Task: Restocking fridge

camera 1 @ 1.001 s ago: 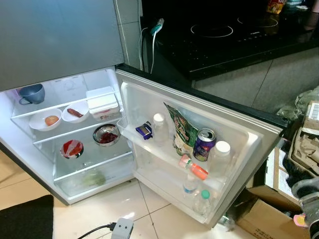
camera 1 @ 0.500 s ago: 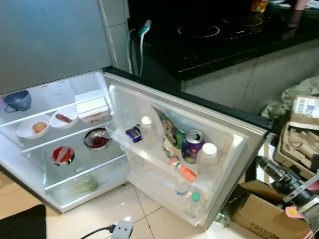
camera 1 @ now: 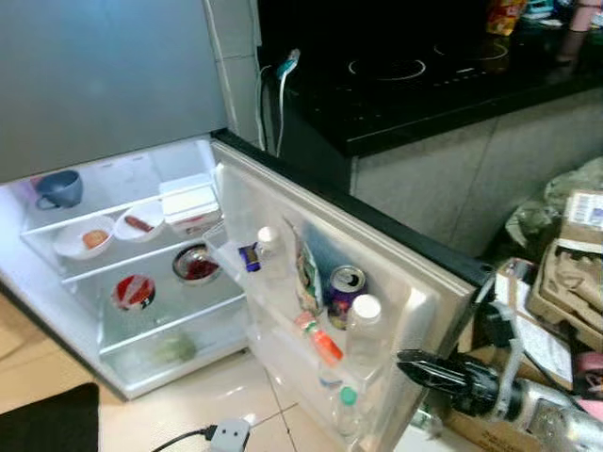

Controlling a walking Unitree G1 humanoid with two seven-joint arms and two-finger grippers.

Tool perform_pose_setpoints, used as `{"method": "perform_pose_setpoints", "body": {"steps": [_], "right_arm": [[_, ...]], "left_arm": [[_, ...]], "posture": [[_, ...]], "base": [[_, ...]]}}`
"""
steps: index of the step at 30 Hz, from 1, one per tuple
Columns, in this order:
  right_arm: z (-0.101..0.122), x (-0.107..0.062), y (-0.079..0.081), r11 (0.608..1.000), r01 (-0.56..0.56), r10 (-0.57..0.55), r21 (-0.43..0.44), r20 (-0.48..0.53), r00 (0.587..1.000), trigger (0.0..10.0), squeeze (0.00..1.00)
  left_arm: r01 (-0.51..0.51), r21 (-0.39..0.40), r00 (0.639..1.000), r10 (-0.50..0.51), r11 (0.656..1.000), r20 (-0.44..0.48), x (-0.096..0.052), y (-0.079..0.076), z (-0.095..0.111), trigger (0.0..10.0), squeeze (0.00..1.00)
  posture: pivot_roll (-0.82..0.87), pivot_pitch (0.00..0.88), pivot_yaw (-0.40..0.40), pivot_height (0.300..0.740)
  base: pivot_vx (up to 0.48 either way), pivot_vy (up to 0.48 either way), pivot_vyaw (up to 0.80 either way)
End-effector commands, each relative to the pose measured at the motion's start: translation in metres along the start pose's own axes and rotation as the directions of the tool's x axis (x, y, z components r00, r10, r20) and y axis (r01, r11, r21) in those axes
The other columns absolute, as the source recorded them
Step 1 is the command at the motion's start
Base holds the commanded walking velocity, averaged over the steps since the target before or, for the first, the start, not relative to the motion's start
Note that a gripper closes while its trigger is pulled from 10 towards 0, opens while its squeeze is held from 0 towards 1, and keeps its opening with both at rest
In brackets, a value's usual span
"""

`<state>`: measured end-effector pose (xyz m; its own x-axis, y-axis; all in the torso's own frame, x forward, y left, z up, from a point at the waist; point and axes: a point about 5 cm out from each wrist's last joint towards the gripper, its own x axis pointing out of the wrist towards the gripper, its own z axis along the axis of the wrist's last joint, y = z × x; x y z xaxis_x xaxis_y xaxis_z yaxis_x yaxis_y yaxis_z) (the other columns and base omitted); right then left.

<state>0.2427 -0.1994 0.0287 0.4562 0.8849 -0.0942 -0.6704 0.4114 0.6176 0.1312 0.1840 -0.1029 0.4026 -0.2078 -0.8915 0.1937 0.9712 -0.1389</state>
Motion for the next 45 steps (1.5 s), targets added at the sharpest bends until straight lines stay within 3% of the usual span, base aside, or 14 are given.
{"method": "perform_pose_setpoints", "body": {"steps": [1,9,10,13,18,22,23,25,26,28,34,38,42,45], "right_arm": [[-0.005,-0.005,-0.022,0.946,0.317,-0.319,-0.061,-0.024,0.947,10.0,0.00],[-0.002,-0.005,-0.022,0.944,0.329,-0.329,0.008,0.039,0.944,10.0,0.00],[-0.013,-0.006,-0.010,0.982,0.185,-0.184,0.032,-0.026,0.983,10.0,0.00],[-0.032,-0.011,-0.006,0.990,0.134,-0.127,0.033,-0.164,0.978,10.0,0.00],[-0.043,-0.031,-0.028,0.914,0.398,-0.404,-0.086,-0.300,0.864,10.0,0.00],[-0.041,-0.041,-0.034,0.871,0.473,-0.489,-0.135,-0.338,0.804,10.0,0.00],[-0.037,-0.048,-0.040,0.826,0.527,-0.562,-0.198,-0.342,0.753,10.0,0.00],[-0.017,-0.059,-0.051,0.695,0.655,-0.719,-0.296,-0.260,0.645,10.0,0.00],[-0.017,-0.059,-0.051,0.695,0.655,-0.719,-0.296,-0.260,0.645,10.0,0.00],[0.006,-0.062,-0.058,0.581,0.751,-0.810,-0.314,-0.131,0.572,10.0,0.00],[0.053,-0.062,-0.065,0.395,0.895,-0.888,-0.207,0.163,0.430,10.0,0.00],[0.086,-0.058,-0.065,0.361,0.929,-0.873,-0.082,0.320,0.367,10.0,0.00],[0.106,-0.048,-0.062,0.349,0.934,-0.853,-0.077,0.388,0.351,10.0,0.00],[0.117,-0.043,-0.060,0.408,0.913,-0.825,0.015,0.435,0.362,10.0,0.00]], "left_arm": [[0.010,-0.007,0.999,-0.010,1.000,-0.046,-0.001,-0.003,-0.012,10.0,0.00],[0.011,-0.008,0.999,-0.011,1.000,-0.045,-0.001,-0.003,-0.012,10.0,0.00],[0.010,-0.009,0.999,-0.011,1.000,-0.046,-0.001,-0.004,-0.013,10.0,0.00],[0.010,-0.011,0.999,-0.010,1.000,-0.047,-0.001,-0.004,-0.013,10.0,0.00],[0.011,-0.011,0.999,-0.012,1.000,-0.051,-0.001,-0.004,-0.015,10.0,0.00],[0.013,-0.011,0.999,-0.014,1.000,-0.051,-0.001,-0.005,-0.014,10.0,0.00],[0.014,-0.012,0.999,-0.015,1.000,-0.049,0.000,-0.006,-0.014,10.0,0.00],[0.014,-0.013,0.999,-0.015,1.000,-0.049,0.000,-0.006,-0.014,10.0,0.00],[0.014,-0.013,0.999,-0.015,1.000,-0.049,0.000,-0.006,-0.014,10.0,0.00],[0.015,-0.011,0.999,-0.015,1.000,-0.051,0.000,-0.006,-0.014,10.0,0.00],[0.015,-0.004,0.998,-0.015,1.000,-0.054,-0.001,-0.006,-0.016,10.0,0.00],[0.014,-0.002,0.998,-0.014,1.000,-0.058,-0.002,-0.004,-0.018,10.0,0.00],[0.009,-0.004,0.998,-0.009,1.000,-0.060,-0.002,-0.002,-0.019,10.0,0.00],[0.007,-0.006,0.998,-0.007,1.000,-0.060,-0.003,-0.002,-0.020,10.0,0.00]], "posture": [[0.00,0.000,-0.001,0.740],[0.00,0.000,-0.001,0.740],[0.00,0.000,-0.003,0.740],[0.00,0.000,-0.003,0.740],[-0.01,0.000,-0.004,0.740],[0.00,0.000,-0.005,0.740],[0.00,0.000,-0.006,0.740],[-0.01,0.000,-0.002,0.740],[-0.01,0.000,-0.002,0.740],[-0.01,0.000,-0.002,0.740],[-0.01,0.000,0.004,0.740],[0.00,0.000,0.001,0.740],[0.01,0.000,-0.002,0.740],[0.01,0.000,-0.006,0.740]], "base": [[0.000,0.000,0.00],[0.000,0.000,0.00],[0.000,0.000,0.00],[0.000,0.000,0.00],[0.000,0.000,0.00],[0.000,0.000,0.00],[0.000,0.000,0.00],[0.000,0.000,0.00],[0.000,0.000,0.00],[0.000,0.000,0.00],[0.000,0.000,0.00],[0.000,0.000,0.00],[0.000,0.000,0.00],[0.000,0.000,0.00]]}}
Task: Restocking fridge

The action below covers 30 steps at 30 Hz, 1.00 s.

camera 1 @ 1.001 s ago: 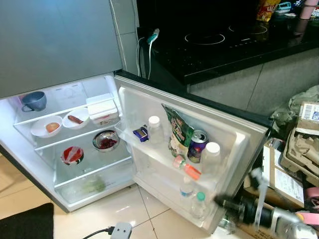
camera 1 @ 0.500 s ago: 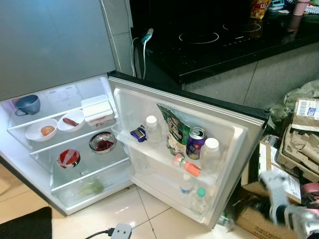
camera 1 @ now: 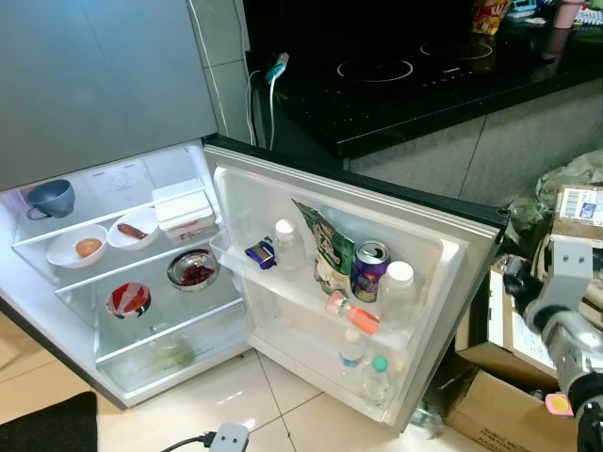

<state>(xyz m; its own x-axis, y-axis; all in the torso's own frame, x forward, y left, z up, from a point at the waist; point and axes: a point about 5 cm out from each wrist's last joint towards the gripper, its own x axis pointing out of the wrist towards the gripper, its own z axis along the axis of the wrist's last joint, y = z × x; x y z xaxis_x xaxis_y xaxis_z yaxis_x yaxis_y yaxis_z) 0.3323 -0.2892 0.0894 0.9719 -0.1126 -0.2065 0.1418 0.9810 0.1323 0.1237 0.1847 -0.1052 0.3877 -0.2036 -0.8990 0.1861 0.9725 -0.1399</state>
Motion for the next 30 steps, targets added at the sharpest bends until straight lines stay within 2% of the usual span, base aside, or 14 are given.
{"method": "perform_pose_setpoints", "body": {"steps": [1,6,8,9,14,16,17,20,23,24,25,27,29,30], "right_arm": [[0.001,0.002,0.004,0.994,-0.017,0.013,0.108,0.032,0.999,10.0,0.00],[0.013,0.007,0.023,0.952,-0.200,0.170,0.230,0.143,0.975,10.0,0.00],[0.014,0.007,0.029,0.936,-0.264,0.230,0.232,0.163,0.959,10.0,0.00],[0.015,0.006,0.043,0.895,-0.399,0.367,0.200,0.179,0.913,10.0,0.00],[0.014,0.004,0.054,0.851,-0.503,0.480,0.150,0.161,0.862,10.0,0.00],[0.009,-0.001,0.065,0.762,-0.640,0.630,0.099,0.117,0.768,10.0,0.00],[0.009,-0.001,0.065,0.762,-0.640,0.630,0.099,0.117,0.768,10.0,0.00],[0.006,-0.006,0.070,0.692,-0.718,0.713,0.078,0.084,0.696,10.0,0.00],[-0.008,-0.022,0.080,0.518,-0.853,0.855,0.069,-0.019,0.518,10.0,0.00],[-0.008,-0.022,0.080,0.518,-0.853,0.855,0.069,-0.019,0.518,10.0,0.00],[-0.018,-0.029,0.084,0.461,-0.885,0.886,0.056,-0.079,0.457,10.0,0.00],[-0.022,-0.030,0.085,0.473,-0.880,0.877,0.034,-0.107,0.468,10.0,0.00],[-0.035,-0.028,0.086,0.546,-0.837,0.828,0.015,-0.156,0.538,10.0,0.00],[-0.035,-0.028,0.086,0.546,-0.837,0.828,0.015,-0.156,0.538,10.0,0.00]], "left_arm": [[0.009,0.000,0.999,-0.009,1.000,-0.043,-0.001,-0.002,-0.012,10.0,0.00],[0.013,-0.008,0.999,-0.013,1.000,-0.041,-0.001,-0.003,-0.012,10.0,0.00],[0.014,-0.008,0.999,-0.015,1.000,-0.041,-0.001,-0.003,-0.012,10.0,0.00],[0.017,-0.008,0.999,-0.018,1.000,-0.043,-0.001,-0.004,-0.013,10.0,0.00],[0.019,-0.007,0.999,-0.019,1.000,-0.044,-0.001,-0.005,-0.013,10.0,0.00],[0.019,-0.007,0.999,-0.019,1.000,-0.040,0.000,-0.005,-0.012,10.0,0.00],[0.019,-0.007,0.999,-0.019,1.000,-0.040,0.000,-0.005,-0.012,10.0,0.00],[0.019,-0.007,0.999,-0.019,1.000,-0.038,0.000,-0.006,-0.011,10.0,0.00],[0.019,-0.007,0.999,-0.019,1.000,-0.036,0.000,-0.006,-0.009,10.0,0.00],[0.019,-0.007,0.999,-0.019,1.000,-0.036,0.000,-0.006,-0.009,10.0,0.00],[0.019,-0.007,0.999,-0.019,1.000,-0.036,0.000,-0.006,-0.009,10.0,0.00],[0.019,-0.008,0.999,-0.019,1.000,-0.036,0.001,-0.006,-0.009,10.0,0.00],[0.018,-0.012,0.999,-0.018,1.000,-0.035,0.001,-0.006,-0.009,10.0,0.00],[0.018,-0.012,0.999,-0.018,1.000,-0.035,0.001,-0.006,-0.009,10.0,0.00]], "posture": [[0.01,0.000,-0.007,0.740],[0.01,0.000,-0.008,0.740],[0.01,0.000,-0.007,0.740],[0.00,0.000,-0.005,0.740],[0.00,0.000,-0.005,0.740],[0.00,0.000,-0.008,0.740],[0.00,0.000,-0.008,0.740],[0.00,0.000,-0.007,0.740],[-0.01,0.000,-0.009,0.740],[-0.01,0.000,-0.009,0.740],[-0.01,0.000,-0.009,0.740],[-0.01,0.000,-0.009,0.740],[-0.01,0.000,-0.011,0.740],[-0.01,0.000,-0.011,0.740]], "base": [[0.000,0.000,0.00],[0.000,0.000,0.00],[0.000,0.000,0.00],[0.000,0.000,0.00],[0.000,0.000,0.00],[0.000,0.000,0.00],[0.000,0.000,0.00],[0.000,0.000,0.00],[0.000,0.000,0.00],[0.000,0.000,0.00],[0.000,0.000,0.00],[0.000,0.000,0.00],[0.000,0.000,0.00],[0.000,0.000,0.00]]}}
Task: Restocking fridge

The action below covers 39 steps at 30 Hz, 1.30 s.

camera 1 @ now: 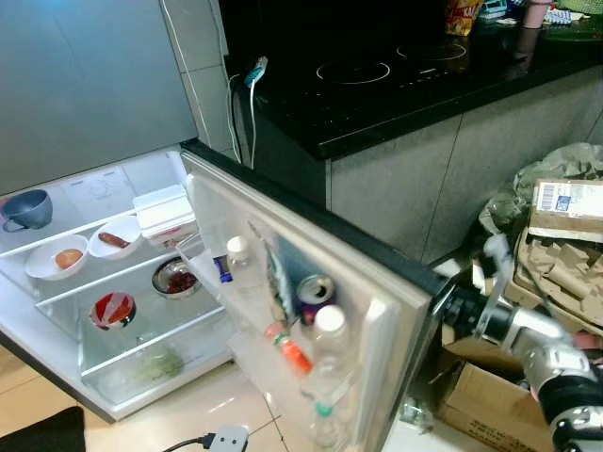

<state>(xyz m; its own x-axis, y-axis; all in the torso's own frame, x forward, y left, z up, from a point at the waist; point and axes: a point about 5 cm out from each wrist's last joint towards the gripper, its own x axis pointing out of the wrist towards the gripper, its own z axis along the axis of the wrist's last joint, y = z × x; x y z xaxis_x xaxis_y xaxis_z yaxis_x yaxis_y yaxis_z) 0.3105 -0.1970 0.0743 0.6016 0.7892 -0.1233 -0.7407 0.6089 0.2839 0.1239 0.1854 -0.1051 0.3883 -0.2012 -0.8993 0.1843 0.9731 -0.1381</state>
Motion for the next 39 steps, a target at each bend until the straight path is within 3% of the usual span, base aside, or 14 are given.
{"method": "perform_pose_setpoints", "body": {"steps": [1,3,8,17,28,39], "right_arm": [[-0.002,0.001,-0.001,0.999,0.022,-0.023,-0.023,-0.024,0.999,10.0,0.00],[-0.014,0.004,0.001,0.997,0.079,-0.079,0.015,-0.029,0.996,10.0,0.00],[-0.028,0.005,0.007,0.995,0.089,-0.087,0.047,-0.049,0.995,10.0,0.00],[-0.074,0.013,0.031,0.994,0.082,-0.066,0.067,-0.213,0.975,10.0,0.00],[-0.089,0.020,0.044,0.995,0.067,-0.045,0.079,-0.256,0.966,10.0,0.00],[-0.109,0.010,0.047,0.994,0.098,-0.071,0.055,-0.367,0.928,10.0,0.00]], "left_arm": [[0.020,-0.011,0.999,-0.021,1.000,-0.035,0.001,-0.007,-0.009,10.0,0.00],[0.020,-0.011,0.999,-0.020,1.000,-0.035,0.001,-0.007,-0.009,10.0,0.00],[0.018,-0.007,0.999,-0.018,1.000,-0.036,0.001,-0.007,-0.009,10.0,0.00],[0.003,0.003,0.999,-0.003,1.000,-0.041,0.000,-0.003,-0.010,10.0,0.00],[0.000,0.003,0.999,0.000,1.000,-0.040,-0.001,-0.002,-0.010,10.0,0.00],[-0.014,0.021,0.998,0.015,1.000,-0.053,-0.001,-0.001,-0.012,10.0,0.00]], "posture": [[-0.01,0.000,-0.011,0.740],[-0.01,0.000,-0.011,0.740],[-0.01,0.000,-0.009,0.740],[-0.01,0.000,-0.009,0.740],[-0.01,0.000,-0.010,0.740],[-0.01,0.000,-0.010,0.740]], "base": [[0.000,0.000,0.00],[0.000,0.000,0.00],[0.000,0.000,0.00],[0.000,0.000,0.68],[0.000,0.000,0.72],[0.000,0.000,0.53]]}}
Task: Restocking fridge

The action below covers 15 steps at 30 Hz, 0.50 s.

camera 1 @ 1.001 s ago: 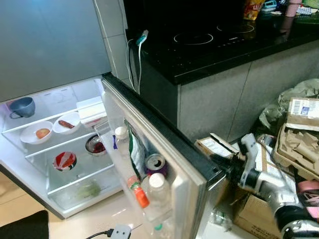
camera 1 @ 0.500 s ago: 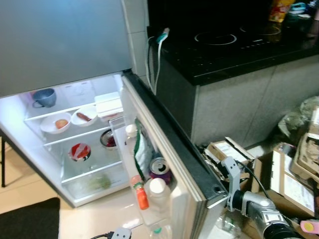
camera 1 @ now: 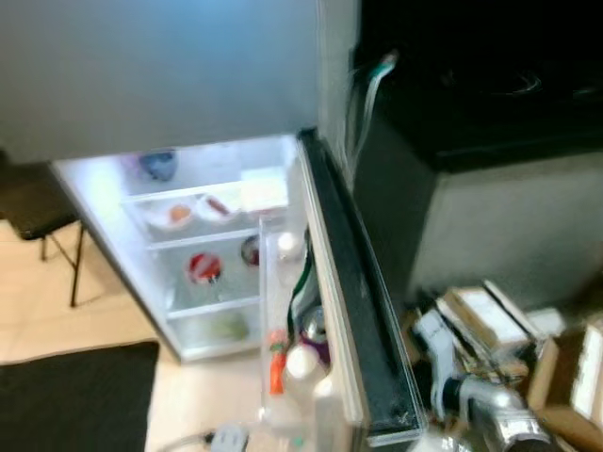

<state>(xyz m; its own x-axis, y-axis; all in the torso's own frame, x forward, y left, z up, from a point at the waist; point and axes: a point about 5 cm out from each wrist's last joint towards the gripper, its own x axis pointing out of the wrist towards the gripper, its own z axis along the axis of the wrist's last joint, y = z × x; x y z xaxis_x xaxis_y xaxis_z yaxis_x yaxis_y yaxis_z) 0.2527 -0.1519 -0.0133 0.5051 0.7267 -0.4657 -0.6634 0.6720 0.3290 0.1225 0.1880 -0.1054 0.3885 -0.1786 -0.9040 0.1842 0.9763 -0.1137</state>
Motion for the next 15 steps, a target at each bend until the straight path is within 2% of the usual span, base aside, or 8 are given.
{"method": "perform_pose_setpoints", "body": {"steps": [1,7,15], "right_arm": [[-0.006,-0.001,0.000,1.000,0.015,-0.015,-0.004,-0.022,1.000,10.0,0.00],[-0.017,-0.006,-0.005,0.997,0.075,-0.075,-0.006,-0.083,0.994,10.0,0.00],[-0.029,-0.010,-0.005,0.996,0.094,-0.093,-0.003,-0.136,0.986,10.0,0.00]], "left_arm": [[0.006,0.015,0.999,-0.005,1.000,-0.050,0.000,-0.003,-0.011,10.0,0.00],[-0.004,0.019,0.999,0.005,1.000,-0.052,0.000,-0.002,-0.010,10.0,0.00],[-0.013,0.023,0.998,0.014,1.000,-0.055,0.000,-0.002,-0.010,10.0,0.00]], "posture": [[-0.01,0.000,-0.010,0.740],[-0.01,0.000,-0.008,0.740],[-0.02,0.000,-0.005,0.740]], "base": [[0.000,0.000,0.00],[0.000,0.000,0.00],[0.000,0.000,0.00]]}}
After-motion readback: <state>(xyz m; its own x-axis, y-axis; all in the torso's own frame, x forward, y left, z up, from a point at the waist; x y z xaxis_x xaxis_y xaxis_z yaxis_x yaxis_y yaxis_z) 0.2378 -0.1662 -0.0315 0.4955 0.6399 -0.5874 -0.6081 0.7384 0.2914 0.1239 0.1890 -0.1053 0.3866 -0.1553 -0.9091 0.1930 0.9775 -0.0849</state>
